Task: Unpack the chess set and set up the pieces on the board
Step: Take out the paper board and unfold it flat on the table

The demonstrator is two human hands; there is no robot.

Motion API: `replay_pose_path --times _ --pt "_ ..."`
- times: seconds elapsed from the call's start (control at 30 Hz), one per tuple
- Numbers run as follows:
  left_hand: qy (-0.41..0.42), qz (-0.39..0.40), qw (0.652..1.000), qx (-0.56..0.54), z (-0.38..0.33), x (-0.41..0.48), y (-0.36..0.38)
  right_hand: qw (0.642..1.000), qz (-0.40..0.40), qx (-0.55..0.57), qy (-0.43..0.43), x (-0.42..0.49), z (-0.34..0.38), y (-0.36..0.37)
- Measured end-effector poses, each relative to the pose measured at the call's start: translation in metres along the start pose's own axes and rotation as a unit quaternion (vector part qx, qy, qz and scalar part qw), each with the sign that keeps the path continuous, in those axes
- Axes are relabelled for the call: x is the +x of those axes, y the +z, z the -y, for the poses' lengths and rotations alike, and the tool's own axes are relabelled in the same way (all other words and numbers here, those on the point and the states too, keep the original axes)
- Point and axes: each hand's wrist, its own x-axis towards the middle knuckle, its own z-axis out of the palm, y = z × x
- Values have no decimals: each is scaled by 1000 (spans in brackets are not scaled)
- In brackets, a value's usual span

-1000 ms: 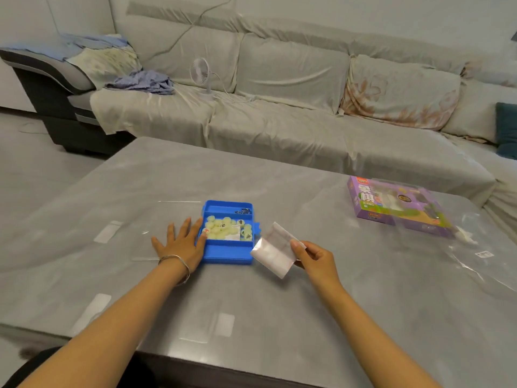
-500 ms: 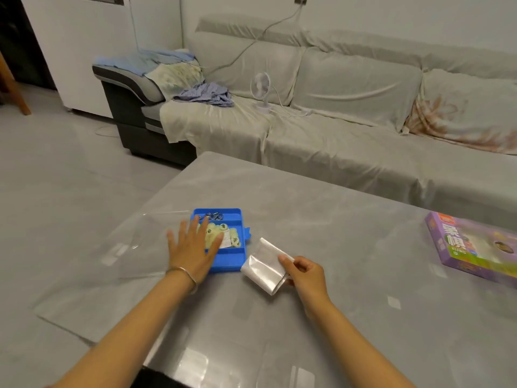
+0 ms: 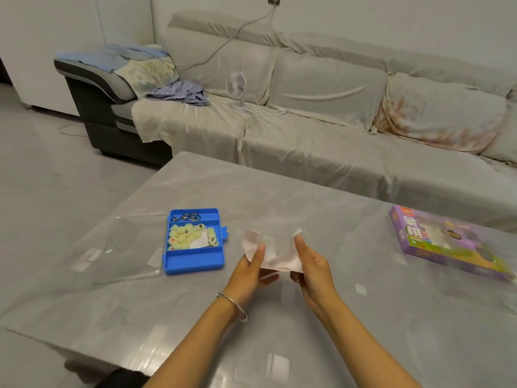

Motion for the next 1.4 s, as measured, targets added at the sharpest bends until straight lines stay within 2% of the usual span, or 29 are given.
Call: replay_pose_path --times 0.1,0.23,0.3,0.37,0.43,0.5,0.57,0.67,0.7,0.77,0.83,0.9,1.0,1.07,1.1,1.13,1.2,1.27,1.4 --pt "28 -44 997 -53 -9 -3 6 997 15 -75 -5 -11 -1 -16" --pt "46 -101 993 38 -17 -1 9 986 -48 -153 -47 -17 1 -34" --pt "47 -90 991 82 -19 -2 10 971 -45 -201 -120 -17 7 -45" --pt "53 -63 986 143 -18 -3 11 948 -7 -249 -198 -18 15 -54" --pt "59 -34 978 197 -22 -9 12 927 13 -288 -238 -19 26 -62" --pt "40 10 978 207 -26 -11 11 923 -2 -291 -253 -19 37 -69" --pt "19 37 969 242 -29 -11 8 945 -6 -238 -225 -21 49 -75" --pt "59 -33 932 356 -32 -9 10 979 -1 -137 -151 -28 68 -80" --pt "92 -36 935 342 -36 -11 15 982 5 -124 -143 -30 73 -82" --pt "152 12 946 288 -45 -18 33 982 29 -122 -141 -34 82 -83" --pt "188 62 947 252 -55 -26 52 981 48 -125 -137 -38 90 -84" --pt "207 81 949 222 -61 -31 69 982 50 -121 -138 -40 97 -85" --pt "187 42 967 170 -68 -35 87 978 -15 -119 -173 -42 103 -88" --pt "186 -25 971 145 -71 -34 95 948 -112 -167 -248 -46 105 -91" --pt "195 -62 969 140 -72 -33 99 929 -135 -183 -292 -50 106 -92" --pt "208 -92 964 136 -73 -34 103 917 -126 -193 -326 -54 107 -92" --pt "234 -109 956 136 -74 -36 111 917 -49 -204 -339 -63 106 -88" --pt "254 -93 952 141 -76 -40 118 933 19 -193 -304 -72 104 -82" --pt "296 -84 944 119 -78 -45 127 964 37 -107 -239 -79 109 -76"
